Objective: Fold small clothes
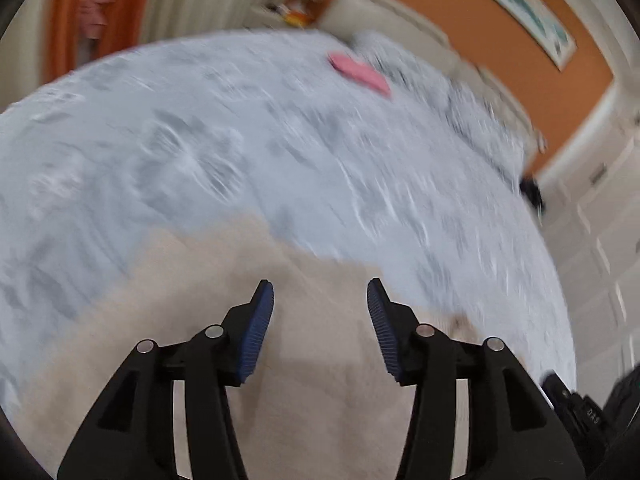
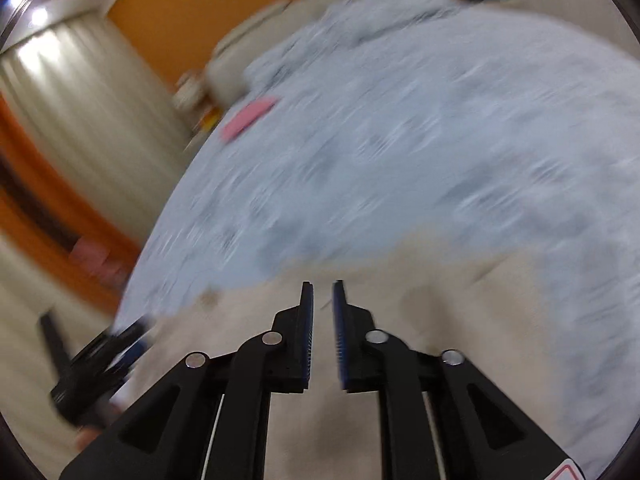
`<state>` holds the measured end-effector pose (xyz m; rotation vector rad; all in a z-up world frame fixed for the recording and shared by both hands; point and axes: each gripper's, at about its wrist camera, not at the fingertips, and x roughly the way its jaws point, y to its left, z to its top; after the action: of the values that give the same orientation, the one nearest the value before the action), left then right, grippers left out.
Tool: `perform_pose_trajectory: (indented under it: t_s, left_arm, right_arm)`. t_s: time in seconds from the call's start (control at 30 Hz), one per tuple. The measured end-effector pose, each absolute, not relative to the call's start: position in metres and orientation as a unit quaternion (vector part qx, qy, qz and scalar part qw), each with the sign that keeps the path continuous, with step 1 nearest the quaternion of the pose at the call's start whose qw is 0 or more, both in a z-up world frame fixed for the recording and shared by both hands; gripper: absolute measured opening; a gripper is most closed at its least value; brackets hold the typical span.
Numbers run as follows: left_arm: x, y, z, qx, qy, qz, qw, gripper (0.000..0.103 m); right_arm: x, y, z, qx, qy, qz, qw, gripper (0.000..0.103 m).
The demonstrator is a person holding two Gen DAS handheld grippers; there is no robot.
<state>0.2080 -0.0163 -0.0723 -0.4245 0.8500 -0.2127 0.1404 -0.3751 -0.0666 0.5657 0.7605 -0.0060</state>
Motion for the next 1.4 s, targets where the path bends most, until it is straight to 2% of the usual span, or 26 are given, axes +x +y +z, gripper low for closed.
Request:
perform_pose_trajectory:
  t_s: [0.13,0.2,0.4,0.67,0.8,0.87,0.9,0.93,0.97,1.0,1.07,1.13,1.17,1.2,1.23,1.27,1.3,1.33,1.37,1.4]
  left_arm:
    - [0.214,-0.049,-0.097,-0.154,0.460,-0.090,0.870,0.047]
    - [0.218,-0.056,-0.100,-0.123,0.454,-0.080,0.879,0.049]
    - [0.219,-0.076,-0.105,-0.068,0.449,-0.072,0.888,0.063]
    - [0.220,-0.085,-0.106,-0.037,0.448,-0.072,0.890,0.070]
    - [0.218,-0.085,-0.102,-0.035,0.447,-0.074,0.891,0.071]
    - [0.218,-0.079,-0.094,-0.053,0.442,-0.077,0.892,0.071]
    - [0.217,-0.073,-0.087,-0.072,0.433,-0.079,0.895,0.071]
    - [0.217,-0.059,-0.076,-0.102,0.414,-0.078,0.901,0.073]
    - [0.217,-0.047,-0.068,-0.120,0.397,-0.070,0.907,0.083]
    - [0.218,-0.033,-0.062,-0.137,0.382,-0.056,0.912,0.090]
    - [0.224,0.003,-0.060,-0.172,0.370,-0.010,0.913,0.090]
    - [0.233,0.029,-0.072,-0.206,0.394,0.019,0.895,0.089]
    - [0.238,0.042,-0.081,-0.236,0.409,0.027,0.881,0.085]
    - [0.241,0.052,-0.089,-0.262,0.421,0.030,0.868,0.076]
    - [0.244,0.057,-0.096,-0.280,0.432,0.028,0.857,0.070]
    - [0.245,0.056,-0.099,-0.280,0.436,0.024,0.855,0.060]
    - [0.247,0.052,-0.099,-0.267,0.437,0.013,0.859,0.043]
    - [0.248,0.046,-0.097,-0.254,0.437,0.001,0.863,0.032]
    - [0.248,0.040,-0.094,-0.242,0.435,-0.013,0.867,0.016]
    - [0.247,0.037,-0.092,-0.241,0.427,-0.023,0.871,0.010]
  right_arm:
    - [0.165,-0.326,-0.094,0.212,0.441,0.035,0.872,0.008]
    - [0.175,-0.311,-0.110,0.196,0.467,0.035,0.862,0.008]
    - [0.178,-0.321,-0.122,0.228,0.459,0.043,0.857,0.000]
    - [0.198,-0.321,-0.123,0.203,0.456,0.036,0.866,0.000]
    - [0.199,-0.329,-0.118,0.234,0.451,0.034,0.861,0.001]
    - [0.193,-0.338,-0.104,0.238,0.434,0.013,0.869,0.016]
    - [0.187,-0.347,-0.093,0.230,0.416,-0.009,0.880,0.021]
    - [0.183,-0.353,-0.086,0.226,0.402,-0.022,0.887,0.036]
    - [0.177,-0.363,-0.077,0.221,0.386,-0.040,0.895,0.053]
    - [0.171,-0.373,-0.071,0.216,0.374,-0.061,0.900,0.060]
    - [0.160,-0.394,-0.064,0.209,0.365,-0.105,0.901,0.070]
    - [0.157,-0.412,-0.074,0.219,0.391,-0.121,0.886,0.071]
    - [0.158,-0.418,-0.081,0.227,0.405,-0.125,0.877,0.071]
    - [0.161,-0.423,-0.091,0.240,0.424,-0.125,0.864,0.071]
    - [0.163,-0.425,-0.096,0.247,0.433,-0.119,0.859,0.071]
    - [0.166,-0.423,-0.100,0.247,0.439,-0.107,0.857,0.063]
    - [0.169,-0.418,-0.100,0.232,0.439,-0.102,0.862,0.050]
    - [0.170,-0.414,-0.100,0.217,0.441,-0.099,0.865,0.015]
    - [0.171,-0.411,-0.099,0.212,0.440,-0.094,0.867,0.013]
    - [0.170,-0.409,-0.094,0.221,0.425,-0.086,0.873,0.012]
